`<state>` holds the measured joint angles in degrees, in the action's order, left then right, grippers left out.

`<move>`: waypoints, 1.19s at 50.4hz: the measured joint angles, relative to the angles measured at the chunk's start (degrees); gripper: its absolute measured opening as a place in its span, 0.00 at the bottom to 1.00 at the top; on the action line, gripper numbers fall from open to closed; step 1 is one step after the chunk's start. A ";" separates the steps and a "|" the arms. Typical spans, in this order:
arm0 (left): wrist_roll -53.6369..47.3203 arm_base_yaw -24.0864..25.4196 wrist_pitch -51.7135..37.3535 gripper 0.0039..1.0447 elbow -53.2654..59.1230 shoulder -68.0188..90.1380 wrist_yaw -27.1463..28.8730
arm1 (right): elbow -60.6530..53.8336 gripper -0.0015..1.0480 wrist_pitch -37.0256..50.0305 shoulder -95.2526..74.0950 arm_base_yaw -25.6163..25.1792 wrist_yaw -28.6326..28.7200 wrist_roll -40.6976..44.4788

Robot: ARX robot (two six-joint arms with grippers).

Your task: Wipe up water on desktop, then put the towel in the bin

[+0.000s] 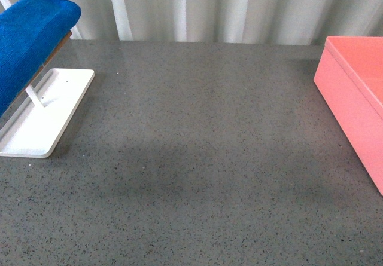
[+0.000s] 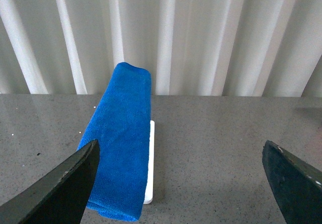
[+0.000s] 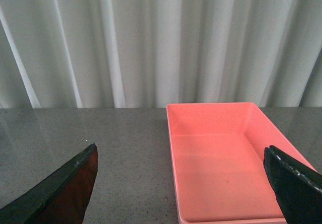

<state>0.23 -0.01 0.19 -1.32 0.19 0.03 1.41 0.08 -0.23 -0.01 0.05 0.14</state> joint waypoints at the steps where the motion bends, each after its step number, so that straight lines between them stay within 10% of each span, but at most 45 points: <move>1: 0.00 0.00 0.00 0.94 0.00 0.00 0.00 | 0.00 0.93 0.00 0.00 0.00 0.00 0.00; 60: 0.00 0.00 0.00 0.94 0.00 0.00 0.00 | 0.00 0.93 0.00 0.00 0.00 0.00 0.00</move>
<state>0.23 -0.01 0.19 -1.32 0.19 0.03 1.41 0.08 -0.23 -0.01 0.05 0.14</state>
